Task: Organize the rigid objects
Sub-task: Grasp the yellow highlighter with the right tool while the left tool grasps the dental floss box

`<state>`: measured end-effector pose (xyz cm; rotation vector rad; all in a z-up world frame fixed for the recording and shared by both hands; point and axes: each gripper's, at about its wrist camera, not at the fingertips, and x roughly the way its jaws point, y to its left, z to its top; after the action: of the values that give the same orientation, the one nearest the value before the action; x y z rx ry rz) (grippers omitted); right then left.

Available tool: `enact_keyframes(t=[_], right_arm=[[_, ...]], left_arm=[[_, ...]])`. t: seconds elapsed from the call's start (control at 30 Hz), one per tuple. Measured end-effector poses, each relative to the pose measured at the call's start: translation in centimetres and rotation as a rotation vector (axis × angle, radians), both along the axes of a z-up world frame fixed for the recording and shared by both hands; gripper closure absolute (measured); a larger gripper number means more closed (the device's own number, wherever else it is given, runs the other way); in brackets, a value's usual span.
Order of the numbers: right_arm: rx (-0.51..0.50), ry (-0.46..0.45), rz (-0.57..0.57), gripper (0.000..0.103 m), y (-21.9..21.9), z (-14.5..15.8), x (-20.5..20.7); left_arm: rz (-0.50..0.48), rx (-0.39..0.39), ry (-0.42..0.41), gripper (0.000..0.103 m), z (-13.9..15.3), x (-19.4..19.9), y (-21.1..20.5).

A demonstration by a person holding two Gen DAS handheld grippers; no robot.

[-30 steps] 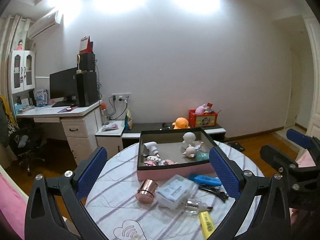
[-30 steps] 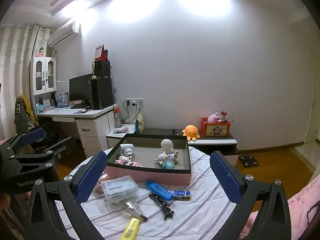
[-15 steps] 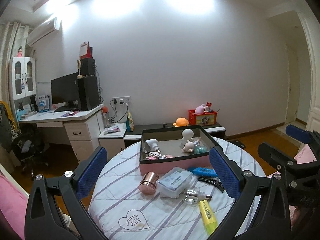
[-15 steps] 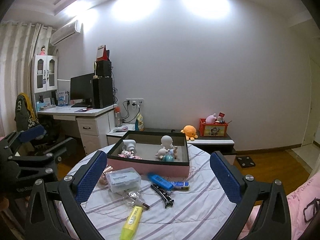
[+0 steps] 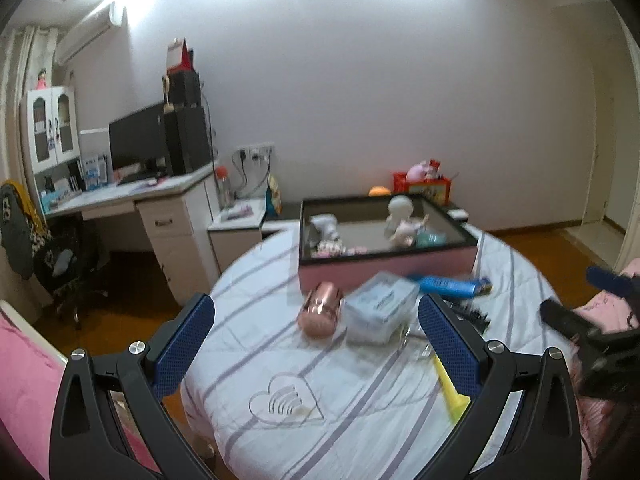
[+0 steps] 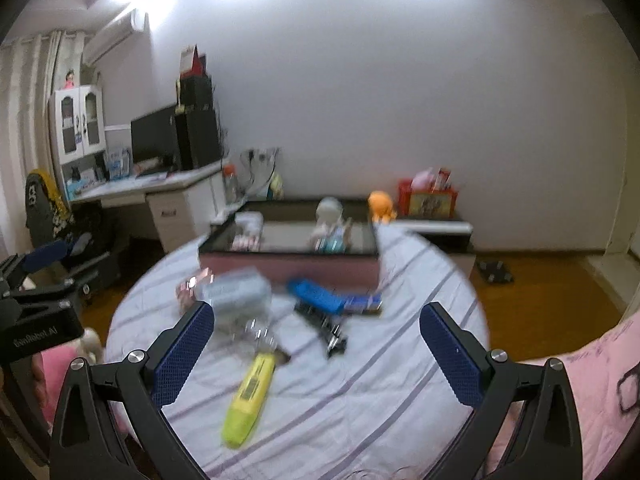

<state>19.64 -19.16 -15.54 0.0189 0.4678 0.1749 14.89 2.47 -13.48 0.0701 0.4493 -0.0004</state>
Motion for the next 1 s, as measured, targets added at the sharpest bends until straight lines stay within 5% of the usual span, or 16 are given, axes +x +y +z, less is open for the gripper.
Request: enact_keyframes(t=[0.23,0.33,0.43,0.53,0.6,1.0], right_arm=[[-0.01,0.189,0.054,0.0,3.4,-6.2,3.2],[-0.008,0.246,0.098,0.01,4.7,-8.1,4.0],[-0.037,0.289,0.115,0.04,5.3,-9.4,4.7],[-0.058,0.286,0.123,0.053,4.8,-9.6,4.6],[-0.065,0.283,0.129,0.076,4.3,-9.4,4.4],[-0.029,0.27,0.0,0.076,-3.0,-8.9,5.0]], left_arm=[[-0.004,0.03,0.111,0.0,-3.6,1.4,-0.1],[-0.006,0.034,0.135,0.0,-4.3,1.7,0.1],[-0.017,0.01,0.152,0.0,-4.5,2.2,0.4],[-0.032,-0.015,0.167,0.0,-4.8,2.8,0.3],[-0.039,-0.018,0.178,0.0,-5.0,3.4,0.0],[-0.106,-0.001,0.232,0.0,-6.3,8.8,-3.5]])
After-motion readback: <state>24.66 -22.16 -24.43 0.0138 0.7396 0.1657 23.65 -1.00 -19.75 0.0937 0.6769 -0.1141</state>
